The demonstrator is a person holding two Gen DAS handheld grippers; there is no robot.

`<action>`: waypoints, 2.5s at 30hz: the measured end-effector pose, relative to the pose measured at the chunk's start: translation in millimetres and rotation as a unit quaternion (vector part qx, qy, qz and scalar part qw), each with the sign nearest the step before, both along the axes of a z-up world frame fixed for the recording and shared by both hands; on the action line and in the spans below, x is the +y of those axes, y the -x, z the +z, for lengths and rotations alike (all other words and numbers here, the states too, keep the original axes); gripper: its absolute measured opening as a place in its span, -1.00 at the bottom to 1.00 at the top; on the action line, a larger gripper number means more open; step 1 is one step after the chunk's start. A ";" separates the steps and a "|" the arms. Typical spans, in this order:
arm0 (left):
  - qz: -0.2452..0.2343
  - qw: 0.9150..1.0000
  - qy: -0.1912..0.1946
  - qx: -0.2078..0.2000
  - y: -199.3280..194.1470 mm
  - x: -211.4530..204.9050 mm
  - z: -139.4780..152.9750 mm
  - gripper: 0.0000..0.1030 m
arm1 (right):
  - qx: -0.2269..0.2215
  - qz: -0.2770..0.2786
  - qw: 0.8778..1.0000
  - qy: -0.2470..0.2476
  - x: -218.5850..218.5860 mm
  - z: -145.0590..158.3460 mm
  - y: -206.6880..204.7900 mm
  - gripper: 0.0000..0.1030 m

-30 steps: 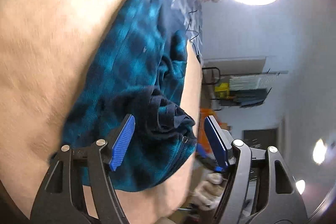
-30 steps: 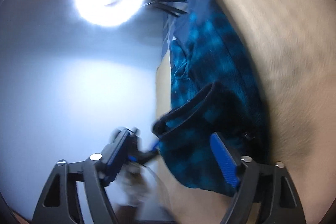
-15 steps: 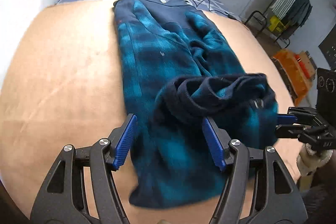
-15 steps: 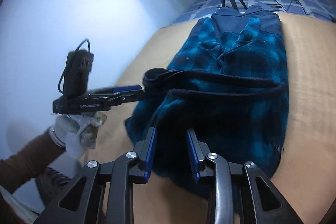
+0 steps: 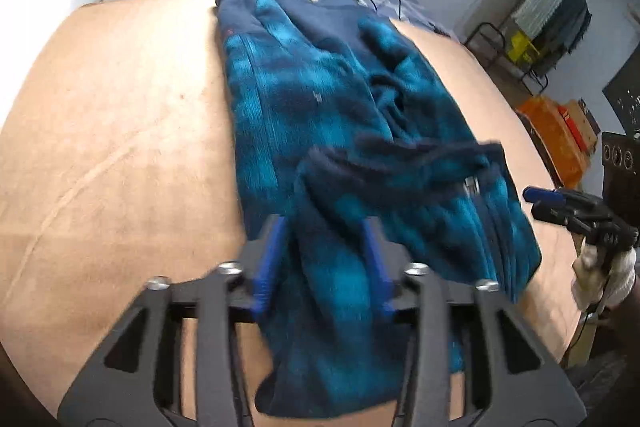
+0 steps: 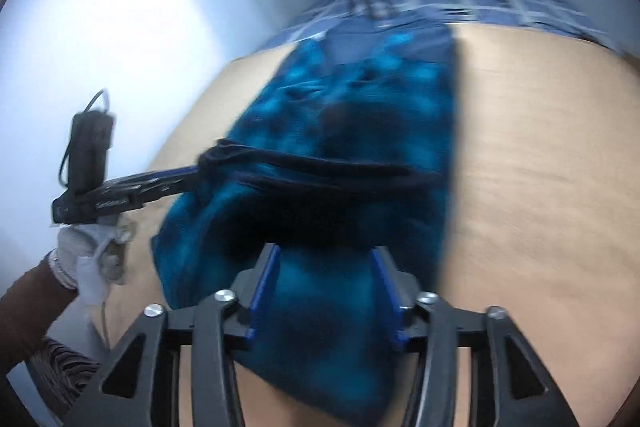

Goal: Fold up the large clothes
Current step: 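Open both tools and release the folded end onto the shirt, then grasp the collar end with the left tool while the right tool grasps it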

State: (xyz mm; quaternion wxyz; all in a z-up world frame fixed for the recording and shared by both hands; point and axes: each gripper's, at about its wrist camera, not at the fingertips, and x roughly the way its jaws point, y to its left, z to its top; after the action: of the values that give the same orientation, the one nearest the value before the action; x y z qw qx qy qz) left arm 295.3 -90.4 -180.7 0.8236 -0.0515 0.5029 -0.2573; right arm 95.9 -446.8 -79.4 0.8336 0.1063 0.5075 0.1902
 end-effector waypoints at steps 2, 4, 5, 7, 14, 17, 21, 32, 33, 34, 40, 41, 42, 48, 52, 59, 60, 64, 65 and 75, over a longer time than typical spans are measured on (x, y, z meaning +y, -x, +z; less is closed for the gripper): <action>-0.002 1.000 0.007 0.009 5.7 -1.8 -1.2 -0.37 | 0.016 -0.021 1.000 0.002 -18.9 -4.9 12.2 0.03; -0.005 1.000 0.014 0.018 11.9 -3.8 -4.0 -0.61 | 0.041 -0.034 0.998 -0.014 -32.5 -14.9 20.2 0.00; -0.007 1.000 0.015 0.021 14.0 -5.3 -5.1 -0.77 | 0.053 -0.035 0.997 -0.034 -36.7 -19.5 22.4 -0.02; -0.003 0.999 0.029 0.035 16.9 -2.8 -2.6 -0.82 | 0.074 -0.028 0.994 -0.073 -34.1 -30.0 21.6 -0.26; 0.048 0.997 0.012 0.053 16.9 20.2 -2.0 -0.84 | 0.033 0.016 0.999 0.018 -4.4 -17.8 22.1 -0.89; 0.054 0.997 -0.002 0.049 13.3 12.3 -11.0 -0.66 | 0.059 0.005 0.998 0.018 -3.6 -38.1 17.4 -0.86; 0.034 0.999 -0.016 -0.020 26.4 12.8 14.6 -0.60 | 0.036 0.002 0.998 0.055 -5.9 -17.0 20.5 -0.38; -0.012 0.998 -0.027 -0.049 -7.2 -40.1 16.5 -0.60 | -0.089 0.056 0.993 0.053 55.5 13.8 -19.0 -0.47; -0.009 0.999 -0.028 -0.043 -13.4 -42.3 10.1 -0.60 | -0.084 0.054 0.993 0.061 58.2 7.5 -25.2 -0.48; -0.007 0.999 -0.033 -0.036 -18.7 -45.1 3.4 -0.60 | -0.078 0.050 0.993 0.077 62.7 -0.5 -34.4 -0.48; -0.012 0.999 -0.034 -0.004 -31.3 -48.4 -23.3 -0.57 | -0.026 0.050 0.992 0.113 67.0 -48.2 -60.9 -0.54; -0.015 0.999 -0.030 0.003 -32.1 -46.3 -20.3 -0.57 | -0.020 0.056 0.991 0.118 68.3 -44.9 -61.0 -0.54; -0.019 0.999 -0.023 0.013 -33.0 -42.0 -12.4 -0.57 | -0.009 0.062 0.991 0.119 68.1 -38.2 -61.2 -0.54; 0.001 1.000 0.012 -0.028 -41.2 -12.7 38.0 -0.57 | -0.054 0.041 0.996 0.064 38.2 16.9 -80.1 -0.78; 0.017 0.999 0.003 -0.044 -64.9 -4.1 52.1 -0.57 | -0.047 0.019 0.997 0.062 32.2 8.1 -124.4 -0.82; 0.023 0.999 -0.010 -0.047 -106.1 -3.9 38.0 -0.57 | -0.012 0.040 0.993 0.108 63.8 -48.0 -184.1 -0.85; 0.022 0.999 -0.012 -0.044 -112.8 -5.3 34.0 -0.56 | -0.009 0.046 0.991 0.125 68.9 -60.5 -186.6 -0.88; 0.033 0.999 0.001 -0.036 -140.4 0.3 23.9 -0.15 | -0.002 0.033 0.996 0.079 55.9 -64.8 -188.5 -0.88; 0.040 0.999 0.015 -0.034 -151.4 5.5 22.4 -0.15 | 0.002 0.032 0.998 0.063 51.3 -61.7 -188.8 -0.81; 0.114 0.980 0.131 0.093 -252.9 52.6 -30.4 -0.12 | -0.029 -0.048 0.998 -0.017 -38.2 -36.3 -224.6 0.03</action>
State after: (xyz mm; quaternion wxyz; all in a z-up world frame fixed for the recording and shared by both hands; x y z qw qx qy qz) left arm 548.3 -37.7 -211.1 0.7830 -0.2400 0.5303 -0.2192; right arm 320.6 -485.0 -115.8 0.8542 0.1391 0.4744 0.1611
